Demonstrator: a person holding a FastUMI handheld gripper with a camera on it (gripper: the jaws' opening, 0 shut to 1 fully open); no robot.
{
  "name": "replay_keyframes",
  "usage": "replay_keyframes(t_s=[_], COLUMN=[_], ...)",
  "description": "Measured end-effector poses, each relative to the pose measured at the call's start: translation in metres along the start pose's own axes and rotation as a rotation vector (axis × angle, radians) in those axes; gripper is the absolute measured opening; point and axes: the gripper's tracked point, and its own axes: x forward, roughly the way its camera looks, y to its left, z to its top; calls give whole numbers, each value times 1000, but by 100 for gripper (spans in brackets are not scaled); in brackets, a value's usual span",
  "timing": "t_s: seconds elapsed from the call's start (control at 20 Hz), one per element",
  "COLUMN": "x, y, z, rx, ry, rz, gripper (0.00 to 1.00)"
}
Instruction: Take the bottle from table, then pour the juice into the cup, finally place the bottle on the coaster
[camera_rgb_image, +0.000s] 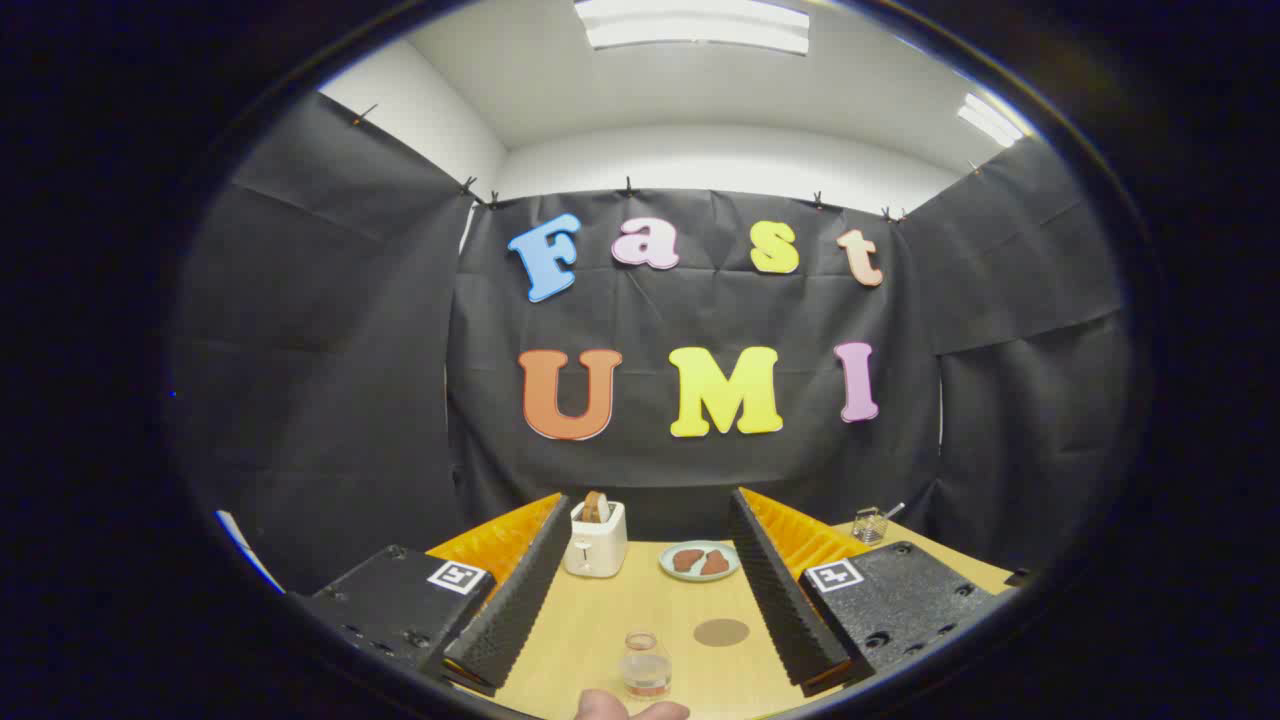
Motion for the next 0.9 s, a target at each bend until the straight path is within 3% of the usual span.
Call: replay_keyframes(t_s=[0.9], x=[7], y=[9], z=[-6], rx=[-14], ry=[24], rz=[7], gripper=[100])
